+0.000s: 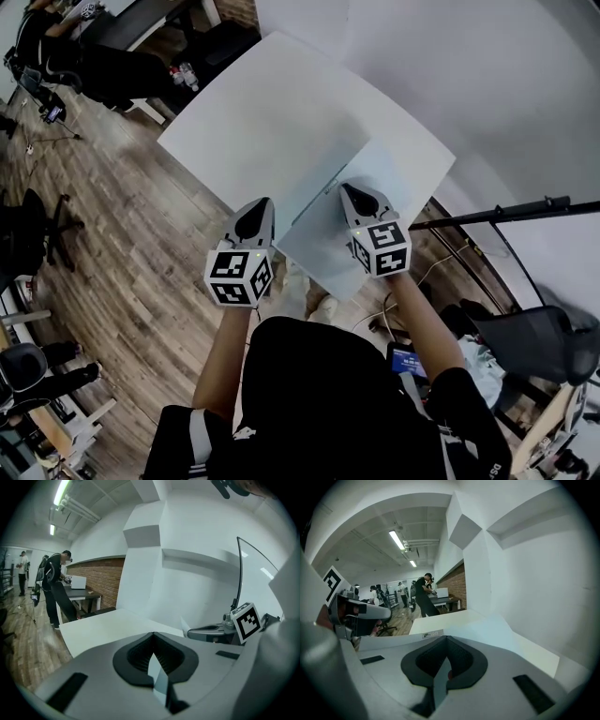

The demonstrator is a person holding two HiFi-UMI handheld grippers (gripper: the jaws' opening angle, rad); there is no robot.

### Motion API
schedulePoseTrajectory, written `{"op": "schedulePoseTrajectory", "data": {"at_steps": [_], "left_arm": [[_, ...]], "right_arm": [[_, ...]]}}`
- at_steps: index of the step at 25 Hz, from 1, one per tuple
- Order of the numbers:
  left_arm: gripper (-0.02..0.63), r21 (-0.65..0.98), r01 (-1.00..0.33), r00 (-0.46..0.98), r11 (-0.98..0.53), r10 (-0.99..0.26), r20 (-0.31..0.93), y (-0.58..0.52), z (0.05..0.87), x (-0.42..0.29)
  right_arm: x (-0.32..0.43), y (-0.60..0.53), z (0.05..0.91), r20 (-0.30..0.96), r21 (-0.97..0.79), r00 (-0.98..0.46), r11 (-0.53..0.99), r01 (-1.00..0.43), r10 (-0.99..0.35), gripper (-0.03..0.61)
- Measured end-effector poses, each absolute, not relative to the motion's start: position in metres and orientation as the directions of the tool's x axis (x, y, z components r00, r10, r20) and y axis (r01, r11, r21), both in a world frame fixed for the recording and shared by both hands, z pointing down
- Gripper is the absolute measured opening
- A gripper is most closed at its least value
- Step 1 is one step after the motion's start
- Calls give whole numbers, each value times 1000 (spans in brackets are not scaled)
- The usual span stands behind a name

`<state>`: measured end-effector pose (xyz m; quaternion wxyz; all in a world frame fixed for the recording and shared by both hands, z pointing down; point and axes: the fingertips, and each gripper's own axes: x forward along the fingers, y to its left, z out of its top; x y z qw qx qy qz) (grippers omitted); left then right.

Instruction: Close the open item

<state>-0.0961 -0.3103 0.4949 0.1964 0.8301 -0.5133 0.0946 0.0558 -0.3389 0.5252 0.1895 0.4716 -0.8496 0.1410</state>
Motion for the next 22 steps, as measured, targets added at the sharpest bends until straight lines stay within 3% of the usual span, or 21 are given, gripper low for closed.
{"op": "schedulePoseTrajectory", "data": {"at_steps": [22], "left_arm": [[11, 278, -880, 471, -385, -779, 414, -338, 529, -108]], "right_arm": [[31, -367, 564, 512, -124, -519, 539, -833, -684, 37]]}}
